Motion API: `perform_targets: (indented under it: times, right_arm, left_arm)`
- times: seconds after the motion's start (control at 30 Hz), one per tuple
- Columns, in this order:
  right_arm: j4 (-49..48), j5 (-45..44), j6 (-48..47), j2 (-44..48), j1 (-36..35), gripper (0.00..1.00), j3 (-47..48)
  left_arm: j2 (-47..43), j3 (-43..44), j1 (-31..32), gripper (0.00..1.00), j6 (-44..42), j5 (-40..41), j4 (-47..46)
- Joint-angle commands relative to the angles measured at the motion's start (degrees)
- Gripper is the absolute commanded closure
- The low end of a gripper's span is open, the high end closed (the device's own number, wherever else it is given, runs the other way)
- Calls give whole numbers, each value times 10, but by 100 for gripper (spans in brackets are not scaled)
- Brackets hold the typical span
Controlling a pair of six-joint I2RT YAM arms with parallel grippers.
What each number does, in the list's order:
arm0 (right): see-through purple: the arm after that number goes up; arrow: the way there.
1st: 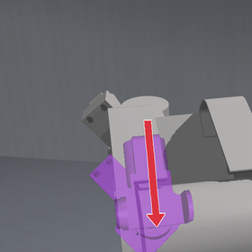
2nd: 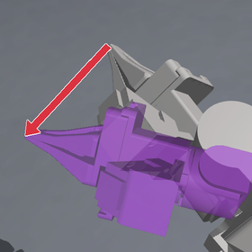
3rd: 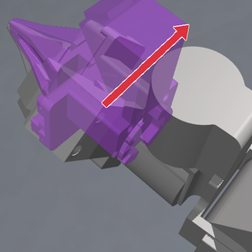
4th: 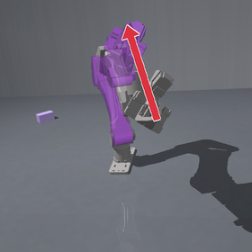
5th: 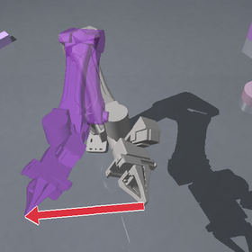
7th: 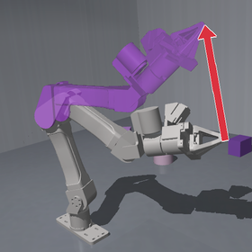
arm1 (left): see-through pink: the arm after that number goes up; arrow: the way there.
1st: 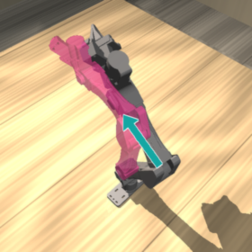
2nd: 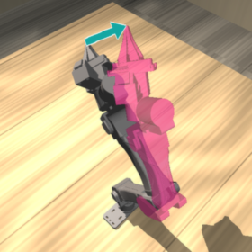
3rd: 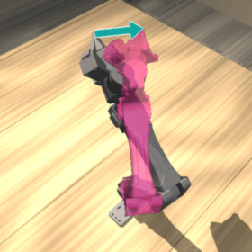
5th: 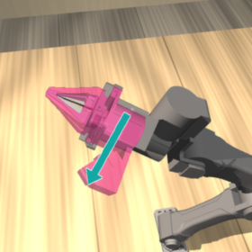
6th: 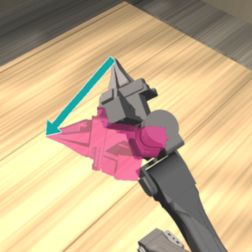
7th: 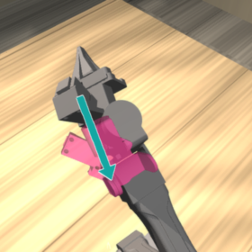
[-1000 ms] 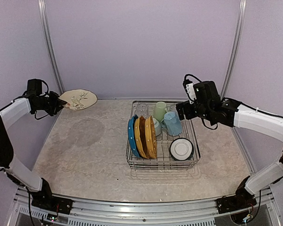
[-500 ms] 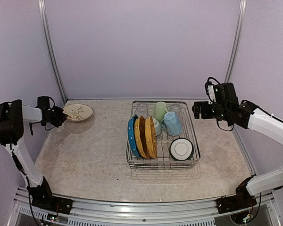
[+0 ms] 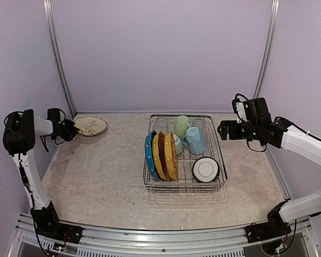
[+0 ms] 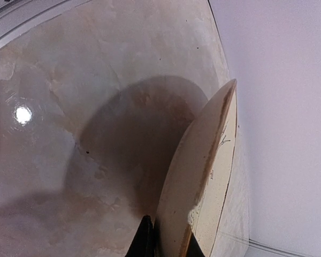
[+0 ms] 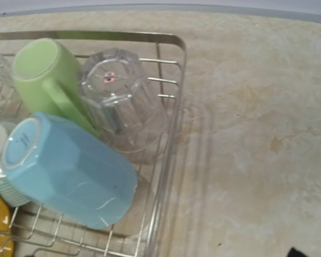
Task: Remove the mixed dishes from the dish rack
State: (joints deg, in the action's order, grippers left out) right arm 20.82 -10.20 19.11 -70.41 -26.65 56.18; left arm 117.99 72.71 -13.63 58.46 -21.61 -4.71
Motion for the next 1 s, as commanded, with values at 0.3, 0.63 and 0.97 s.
perform_targets:
  times: [0.3, 0.63, 0.97]
  right_arm:
    - [-8, 71, -21, 3, 6, 0, 0]
    - [-10, 101, -18, -2, 6, 0, -3]
    - [-30, 154, 1, -15, -3, 2, -4]
  left_arm:
    - [19, 64, -18, 72, -42, -19, 87]
    - [-42, 20, -19, 29, -63, 15, 139]
    - [-151, -60, -18, 18, -62, 19, 171]
